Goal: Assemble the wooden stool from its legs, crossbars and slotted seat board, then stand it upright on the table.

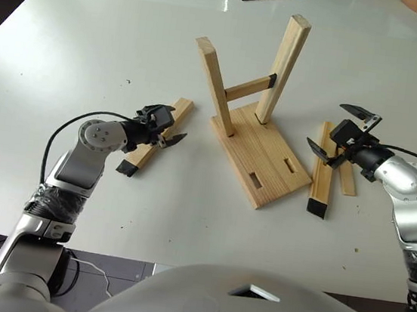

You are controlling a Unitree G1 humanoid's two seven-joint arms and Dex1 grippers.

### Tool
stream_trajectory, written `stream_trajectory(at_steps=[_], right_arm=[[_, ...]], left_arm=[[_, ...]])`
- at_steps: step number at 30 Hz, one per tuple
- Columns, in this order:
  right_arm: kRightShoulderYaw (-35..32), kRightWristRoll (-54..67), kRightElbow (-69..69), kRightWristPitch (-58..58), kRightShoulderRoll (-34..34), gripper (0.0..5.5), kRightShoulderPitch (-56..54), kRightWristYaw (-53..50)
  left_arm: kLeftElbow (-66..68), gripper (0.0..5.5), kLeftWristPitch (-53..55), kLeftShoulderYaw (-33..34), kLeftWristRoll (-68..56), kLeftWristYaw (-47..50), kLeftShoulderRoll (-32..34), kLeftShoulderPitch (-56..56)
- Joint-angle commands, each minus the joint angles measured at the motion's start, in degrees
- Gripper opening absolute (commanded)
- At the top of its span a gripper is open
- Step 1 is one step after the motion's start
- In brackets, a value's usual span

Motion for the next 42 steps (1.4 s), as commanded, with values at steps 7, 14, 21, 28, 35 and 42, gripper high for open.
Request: stream_trajectory(at_steps=[7,14,21,28,35,42], right_arm=[[6.7,-2.0,1.2,-9.2,2.1,5.35,2.8,1.9],[9.9,-1.7,-6.3,-7.3,2.9,5.35,5.7,5.3],[10.9,-1.7,-9.8,-4.4,5.1,5.35,7.3,5.1],[10.9,-2.8,-11.5,-2.1,7.4,5.35,8.2,3.0],[-1.6,0.3,-15.6,1.1,5.2,5.35,13.8,-0.6],[-14.9,6.2,-25.0,8.2,8.6,5.35,21.4,-3.9]], left_arm=[[-2.5,3.8,0.9,-3.9,1.0,-2.3,-0.7,2.1],[0.0,3.8,-0.6,-4.7,1.8,-2.0,-0.4,3.0],[0.9,3.8,-1.0,-4.1,1.3,-1.7,-0.8,1.8],[1.2,3.8,1.0,-2.5,-0.5,0.0,-3.5,-0.9],[-4.5,3.8,4.6,6.5,-4.8,-2.5,3.2,-0.3],[-4.4,3.8,7.2,12.4,-4.4,-4.7,12.3,3.1]])
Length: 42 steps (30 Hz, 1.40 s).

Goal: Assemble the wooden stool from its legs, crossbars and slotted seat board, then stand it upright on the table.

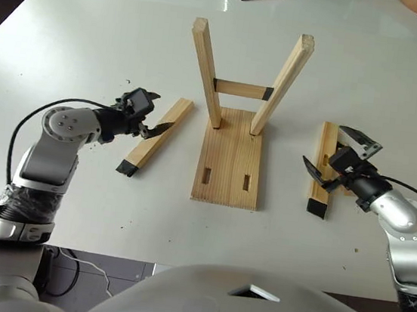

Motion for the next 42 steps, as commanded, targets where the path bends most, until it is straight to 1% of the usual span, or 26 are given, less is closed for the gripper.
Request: stream_trajectory(at_steps=[1,3,6,9,12,16,19,23,26,28,34,42], right_arm=[[-4.0,2.1,-4.4,3.4,1.4,5.35,1.9,-1.4],[-4.5,2.1,-4.8,4.2,2.0,5.35,1.6,-2.4],[-3.6,1.2,-4.8,4.8,3.2,5.35,1.5,-4.0],[-1.9,0.3,-4.5,4.8,4.5,5.35,1.7,-5.5],[-0.1,-1.5,-3.5,4.3,4.6,5.35,1.7,-6.3],[1.2,-3.2,-2.1,3.5,4.3,5.35,1.8,-7.0],[0.2,-3.3,-2.1,4.3,4.2,5.35,2.4,-7.0],[-5.0,-1.8,-0.7,10.0,3.8,5.35,3.9,-6.9],[-10.0,1.7,-2.1,15.2,6.0,5.35,5.9,-7.0],[-11.1,4.1,-2.9,18.1,8.3,5.35,7.1,-7.4],[-9.3,9.9,-4.7,25.9,14.7,5.35,8.0,-8.3],[-7.6,10.9,-1.1,26.7,15.4,5.35,5.7,-10.0]], left_arm=[[1.9,3.8,2.1,1.0,2.4,-0.3,4.5,2.8],[0.4,3.8,9.2,1.5,-0.6,-2.1,5.5,3.8],[-1.9,3.8,19.0,1.6,-5.2,-4.7,6.3,3.4],[-3.2,3.8,25.1,1.0,-8.0,-5.4,5.8,1.3],[-3.9,3.8,28.5,0.2,-9.4,-5.3,5.4,-0.2],[-3.4,3.8,28.0,-2.3,-8.2,-4.8,5.9,0.9],[-2.8,3.8,26.0,-3.6,-6.7,-4.3,6.8,2.6],[-3.0,3.8,25.6,-2.8,-6.7,-3.2,6.4,3.5],[-3.9,3.8,25.7,-1.4,-7.8,-3.2,6.0,3.1],[-4.9,3.8,25.9,0.3,-8.9,-2.8,5.6,3.1],[-7.3,3.8,27.3,1.8,-10.7,-1.2,4.7,2.7],[-7.4,3.8,27.8,0.9,-11.3,0.8,3.6,0.4]])
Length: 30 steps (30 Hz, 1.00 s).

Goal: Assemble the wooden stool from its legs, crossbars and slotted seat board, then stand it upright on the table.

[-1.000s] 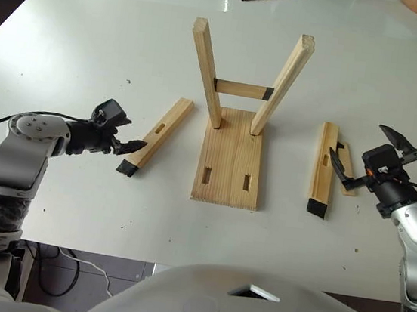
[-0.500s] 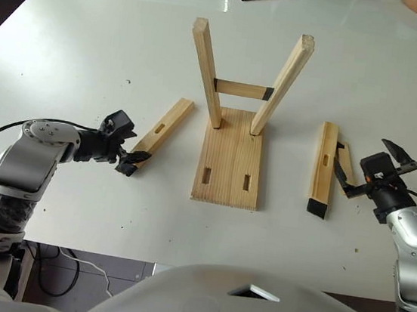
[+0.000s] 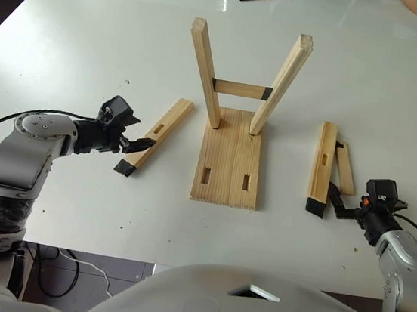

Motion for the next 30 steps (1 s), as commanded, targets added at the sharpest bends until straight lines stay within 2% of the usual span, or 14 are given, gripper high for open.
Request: stream_trajectory(at_steps=[1,10,18,23,30], right_arm=[[1.0,0.2,3.0,-0.1,0.1,5.35,-1.4,-1.0],[1.6,1.4,5.3,-1.3,0.8,4.08,1.2,-1.2],[-1.6,8.4,6.6,1.1,3.6,2.89,-0.7,-1.6],[-3.7,11.6,13.3,1.5,4.0,2.21,-5.1,-2.4],[-2.2,10.9,15.3,0.2,1.6,1.3,-8.5,-2.3]], left_arm=[[-0.5,3.8,0.5,-0.4,-0.4,1.1,-0.6,-2.2],[0.3,3.8,0.5,0.6,-1.5,1.1,-0.1,-5.4],[2.7,3.8,0.2,2.4,-3.9,1.0,-0.8,-11.4],[1.9,3.8,0.2,5.9,-8.2,1.9,-3.5,-13.1],[6.5,3.8,-1.6,10.3,-9.6,5.5,-5.3,-18.1]])
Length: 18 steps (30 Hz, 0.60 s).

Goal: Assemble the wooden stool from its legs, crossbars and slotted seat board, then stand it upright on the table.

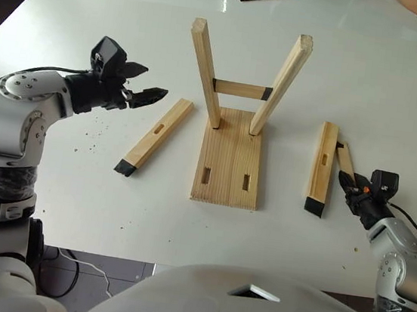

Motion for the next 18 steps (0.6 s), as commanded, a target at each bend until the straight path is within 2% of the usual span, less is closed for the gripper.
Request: stream_trajectory(at_steps=[1,6,10,15,18], right_arm=[[2.1,-1.2,2.4,0.8,-1.5,1.3,0.0,-0.1],[3.3,-2.7,0.7,-0.7,-3.6,1.3,-0.7,-0.6],[-0.6,-1.4,-1.2,-2.8,-5.6,1.3,-7.2,-1.9],[-6.2,3.6,-3.7,-4.6,-6.6,1.3,-16.9,-2.7],[-6.4,15.3,-12.2,-3.7,-4.4,1.3,-21.8,0.3]], left_arm=[[4.7,3.8,-1.7,3.7,-0.4,3.4,-1.1,-4.8],[6.7,3.8,-5.0,5.7,-1.1,5.4,-2.4,-8.9],[1.2,3.8,-5.2,7.3,-5.5,7.3,-6.0,-10.9],[-0.8,3.8,0.5,20.1,-27.4,19.3,-13.5,-23.8],[-4.0,3.8,1.4,17.8,-32.6,21.3,-16.2,-24.7]])
